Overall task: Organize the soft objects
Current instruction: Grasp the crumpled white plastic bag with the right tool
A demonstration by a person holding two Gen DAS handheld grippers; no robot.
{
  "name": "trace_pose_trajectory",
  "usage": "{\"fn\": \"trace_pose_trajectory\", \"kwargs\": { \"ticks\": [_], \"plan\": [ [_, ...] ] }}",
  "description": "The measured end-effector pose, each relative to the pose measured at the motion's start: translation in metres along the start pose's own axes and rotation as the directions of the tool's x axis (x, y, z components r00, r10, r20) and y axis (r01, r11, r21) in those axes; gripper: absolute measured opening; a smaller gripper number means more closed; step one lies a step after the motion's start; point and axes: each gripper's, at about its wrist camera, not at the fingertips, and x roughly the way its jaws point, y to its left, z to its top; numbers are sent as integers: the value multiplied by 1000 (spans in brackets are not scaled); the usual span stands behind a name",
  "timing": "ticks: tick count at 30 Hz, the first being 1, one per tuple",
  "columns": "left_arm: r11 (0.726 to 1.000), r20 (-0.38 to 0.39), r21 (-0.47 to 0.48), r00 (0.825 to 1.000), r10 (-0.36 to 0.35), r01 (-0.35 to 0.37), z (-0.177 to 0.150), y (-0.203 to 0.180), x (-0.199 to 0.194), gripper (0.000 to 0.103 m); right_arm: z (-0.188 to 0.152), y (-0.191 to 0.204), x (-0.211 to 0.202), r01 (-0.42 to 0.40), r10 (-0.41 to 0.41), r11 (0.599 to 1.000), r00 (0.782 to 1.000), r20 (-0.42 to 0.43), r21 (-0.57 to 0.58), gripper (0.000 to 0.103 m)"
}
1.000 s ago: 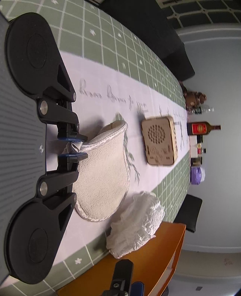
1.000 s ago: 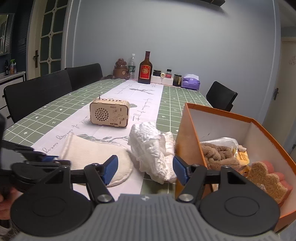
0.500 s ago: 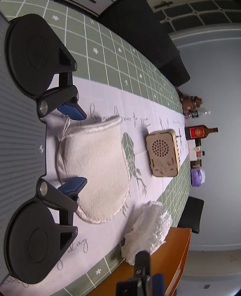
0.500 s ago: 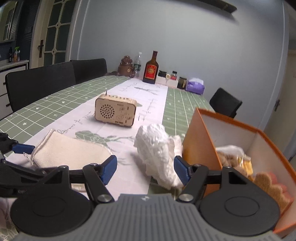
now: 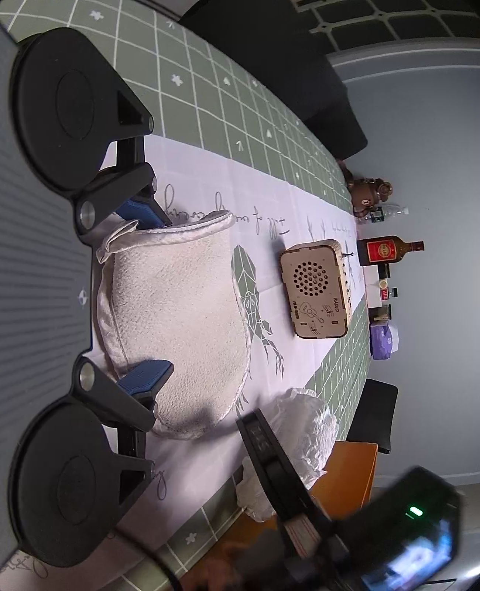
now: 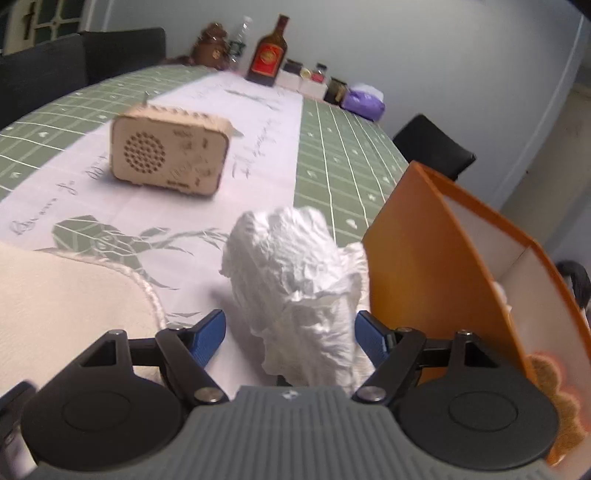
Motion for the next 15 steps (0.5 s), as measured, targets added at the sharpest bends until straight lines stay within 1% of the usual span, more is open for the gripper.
{"fn": "trace_pose_trajectory", "kwargs": {
  "ticks": [1,4,7,8,9,12,13,14,15],
  "plan": [
    [1000,-3,-10,1000,-5,5,0,2,0,91,0,3,5,11,-11,1000,1000,-10,11,76],
    [999,-9,-34,1000,-17,17,0,5,0,91,1,7,11,45,-45,998,999,12,46,78],
    [998,-16,-58,999,-34,33,-1,9,1,92,1,2,12,25,-26,997,999,22,74,73],
    [997,-18,-65,999,-39,38,-1,10,1,92,0,0,12,14,-16,996,1000,20,85,68],
    [996,-21,-73,999,-44,42,-1,11,2,92,0,-3,11,5,-6,996,1000,15,93,55],
    [995,-23,-84,998,-51,49,-1,12,2,92,-3,-10,11,-35,34,994,999,10,101,41],
    [995,-22,-83,999,-50,48,-1,12,1,92,-6,-12,11,-39,38,995,999,14,97,37],
    [996,-22,-81,999,-48,46,-1,11,1,92,-8,-15,10,-40,38,994,999,15,100,30],
    [996,-22,-79,999,-47,45,-1,11,1,92,-10,-17,9,-44,43,994,999,13,104,26]
  ]
}}
